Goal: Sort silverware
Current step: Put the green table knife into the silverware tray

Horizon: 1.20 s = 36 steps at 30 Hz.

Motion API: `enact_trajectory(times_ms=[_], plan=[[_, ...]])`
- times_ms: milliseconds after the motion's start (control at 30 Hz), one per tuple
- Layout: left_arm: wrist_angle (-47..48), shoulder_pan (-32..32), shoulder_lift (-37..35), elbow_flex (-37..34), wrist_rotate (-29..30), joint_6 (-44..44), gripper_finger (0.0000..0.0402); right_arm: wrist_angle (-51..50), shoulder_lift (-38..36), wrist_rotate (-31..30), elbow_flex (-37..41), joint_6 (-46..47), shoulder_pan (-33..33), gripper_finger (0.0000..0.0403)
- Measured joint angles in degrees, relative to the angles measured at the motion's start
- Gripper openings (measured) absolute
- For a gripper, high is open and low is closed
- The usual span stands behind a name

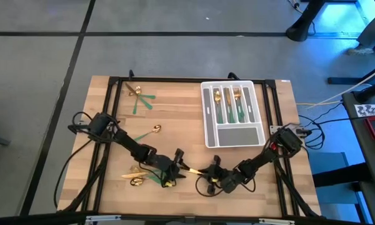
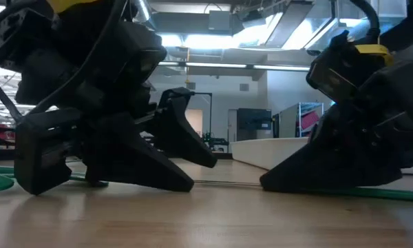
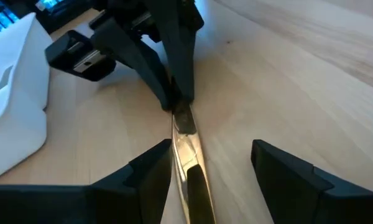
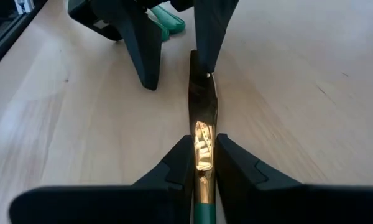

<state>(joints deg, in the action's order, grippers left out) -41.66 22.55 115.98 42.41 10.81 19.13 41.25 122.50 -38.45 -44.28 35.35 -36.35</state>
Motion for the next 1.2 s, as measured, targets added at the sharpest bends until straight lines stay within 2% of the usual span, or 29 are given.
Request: enact_trajectory(times_ms=[167, 433, 633, 767, 867, 1067, 1200], plan=[[4.5, -0.4, -0.2, 1.0, 1.9, 5.6, 0.0177, 0.8, -0.1, 3.2, 0.1, 0.0, 0.5, 0.0060], [3.6, -0.3, -0.3, 2.1, 4.6, 20.7, 0.0148, 2.6, 0.0, 5.3, 0.2, -1.2, 1.0, 0.0060], [4.5, 0.1, -0.2, 3.4, 6.2, 20.0, 0.0150, 2.5, -0.4, 2.7, 0.0, -3.5, 1.5, 0.0060], [5.3, 1.0, -1.2, 3.7, 8.0, 15.9, 0.0146, 1.5, -2.7, 0.7, 0.1, -7.4, 1.4, 0.0067], [5.7, 1.7, -2.1, 3.6, 9.6, 9.9, 0.0140, 0.1, -4.4, -0.1, 0.3, -10.0, 1.7, 0.0098], [6.4, 3.6, -2.7, 3.5, 11.8, -0.4, 0.0127, 1.0, -9.1, -2.8, 0.2, -17.6, 1.6, 0.0196], [7.5, 4.6, -2.8, 3.5, 11.8, -2.2, 0.0120, -2.6, -12.6, -0.5, 0.2, -14.7, 1.1, 0.0244]])
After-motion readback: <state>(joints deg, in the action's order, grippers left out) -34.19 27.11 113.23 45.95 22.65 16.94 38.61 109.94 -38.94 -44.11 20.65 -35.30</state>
